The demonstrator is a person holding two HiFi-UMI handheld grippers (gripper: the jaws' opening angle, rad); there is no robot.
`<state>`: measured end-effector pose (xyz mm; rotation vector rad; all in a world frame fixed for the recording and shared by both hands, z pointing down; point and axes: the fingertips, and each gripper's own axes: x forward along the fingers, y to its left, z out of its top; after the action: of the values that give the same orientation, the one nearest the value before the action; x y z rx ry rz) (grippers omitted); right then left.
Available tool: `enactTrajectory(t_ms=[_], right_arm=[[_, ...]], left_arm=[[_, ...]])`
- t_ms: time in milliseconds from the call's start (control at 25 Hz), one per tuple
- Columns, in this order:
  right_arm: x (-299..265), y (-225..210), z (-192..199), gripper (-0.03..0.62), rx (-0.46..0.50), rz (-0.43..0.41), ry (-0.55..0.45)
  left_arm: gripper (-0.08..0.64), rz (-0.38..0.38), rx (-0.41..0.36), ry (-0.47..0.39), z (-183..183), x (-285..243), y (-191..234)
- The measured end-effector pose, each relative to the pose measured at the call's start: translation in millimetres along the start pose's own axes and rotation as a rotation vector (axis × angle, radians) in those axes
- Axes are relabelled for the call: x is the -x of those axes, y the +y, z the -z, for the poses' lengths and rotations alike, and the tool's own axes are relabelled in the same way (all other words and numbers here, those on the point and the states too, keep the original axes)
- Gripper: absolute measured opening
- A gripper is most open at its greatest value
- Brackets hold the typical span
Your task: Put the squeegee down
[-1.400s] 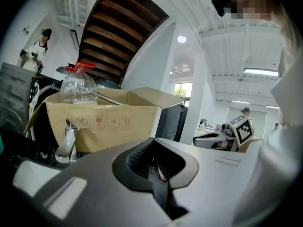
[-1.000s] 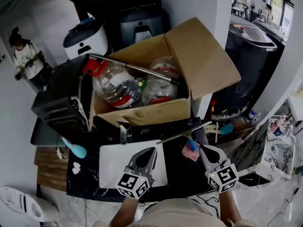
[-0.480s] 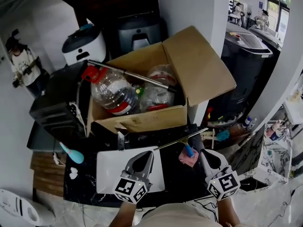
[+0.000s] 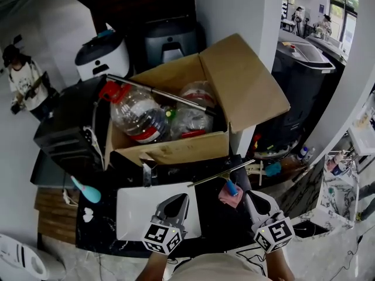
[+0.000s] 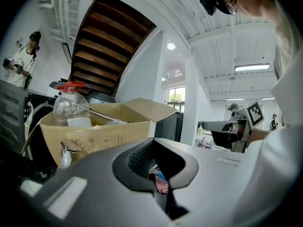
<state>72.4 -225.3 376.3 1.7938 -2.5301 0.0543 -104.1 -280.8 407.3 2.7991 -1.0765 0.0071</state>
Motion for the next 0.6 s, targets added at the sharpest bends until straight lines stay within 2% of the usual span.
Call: enactTrajectory(t_ms=[600], right_arm=[[4.1,-5.1,13.1,0.002,-0.106,-0.004,0.008]], left_arm=[[0.015,0.007,-0.002,0.025,9.7,-2.6,2.3]])
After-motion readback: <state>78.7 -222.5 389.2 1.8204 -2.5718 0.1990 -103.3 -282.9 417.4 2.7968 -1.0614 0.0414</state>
